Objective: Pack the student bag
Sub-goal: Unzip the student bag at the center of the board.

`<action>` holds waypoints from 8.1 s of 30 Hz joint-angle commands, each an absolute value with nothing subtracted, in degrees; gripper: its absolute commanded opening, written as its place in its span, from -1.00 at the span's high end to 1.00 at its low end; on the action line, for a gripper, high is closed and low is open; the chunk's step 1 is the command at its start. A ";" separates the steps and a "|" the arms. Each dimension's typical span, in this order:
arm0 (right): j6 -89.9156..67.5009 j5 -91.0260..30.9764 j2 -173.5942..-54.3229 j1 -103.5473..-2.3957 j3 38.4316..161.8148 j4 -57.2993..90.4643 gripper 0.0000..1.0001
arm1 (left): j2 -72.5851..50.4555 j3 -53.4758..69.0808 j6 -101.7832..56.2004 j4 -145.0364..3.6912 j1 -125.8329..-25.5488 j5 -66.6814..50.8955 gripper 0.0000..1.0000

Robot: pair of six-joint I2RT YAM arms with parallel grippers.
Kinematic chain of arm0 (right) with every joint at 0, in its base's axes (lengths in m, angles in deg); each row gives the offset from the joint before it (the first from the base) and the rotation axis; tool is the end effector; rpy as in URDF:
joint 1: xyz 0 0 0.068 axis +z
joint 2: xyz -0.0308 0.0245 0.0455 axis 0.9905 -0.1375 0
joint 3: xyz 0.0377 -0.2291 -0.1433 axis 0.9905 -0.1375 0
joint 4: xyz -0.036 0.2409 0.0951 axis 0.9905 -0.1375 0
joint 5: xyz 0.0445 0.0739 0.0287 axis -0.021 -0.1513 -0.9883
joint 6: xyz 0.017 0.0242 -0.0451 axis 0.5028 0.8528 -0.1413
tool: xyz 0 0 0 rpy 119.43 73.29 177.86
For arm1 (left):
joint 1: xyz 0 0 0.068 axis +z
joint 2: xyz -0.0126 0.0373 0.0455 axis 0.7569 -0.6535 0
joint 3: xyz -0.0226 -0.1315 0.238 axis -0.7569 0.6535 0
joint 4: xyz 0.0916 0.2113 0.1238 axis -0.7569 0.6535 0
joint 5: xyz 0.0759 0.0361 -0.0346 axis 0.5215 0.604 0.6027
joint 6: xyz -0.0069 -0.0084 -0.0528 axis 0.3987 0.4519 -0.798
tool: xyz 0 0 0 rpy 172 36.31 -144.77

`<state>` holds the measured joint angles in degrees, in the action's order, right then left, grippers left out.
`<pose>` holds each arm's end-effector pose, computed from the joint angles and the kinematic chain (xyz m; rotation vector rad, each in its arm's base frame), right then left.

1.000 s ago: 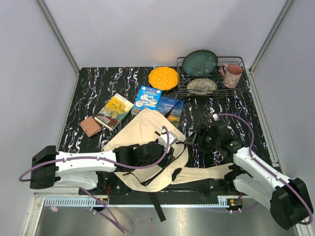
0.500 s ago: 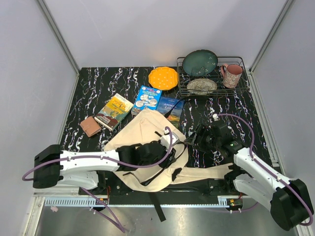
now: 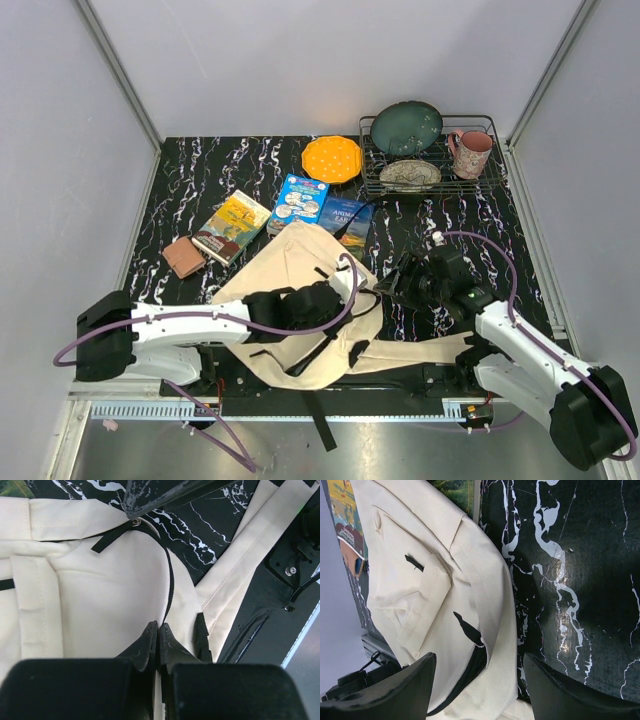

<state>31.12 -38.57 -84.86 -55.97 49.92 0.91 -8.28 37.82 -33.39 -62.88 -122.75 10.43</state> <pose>0.1597 0.0893 0.1921 0.3451 2.4705 0.9443 0.0826 -0.2580 0.2287 0.9001 2.1072 -0.7268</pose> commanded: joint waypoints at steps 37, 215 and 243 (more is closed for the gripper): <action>21.36 -32.33 -99.85 -55.82 79.14 -0.06 1.00 | -25.21 -44.18 1.25 -36.50 -98.06 12.41 1.00; 17.48 -70.36 -129.02 -48.61 95.67 25.78 0.08 | -5.18 -27.43 -10.86 -39.39 -72.75 -6.40 1.00; 16.52 -47.71 -126.15 -44.04 81.71 15.28 -0.39 | -6.50 -8.11 -6.72 -35.96 -72.57 -2.97 1.00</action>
<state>19.74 -57.26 -135.44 -43.51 84.15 21.74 -9.20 -14.59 -5.96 -31.53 -72.48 -2.16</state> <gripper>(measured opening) 0.661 0.028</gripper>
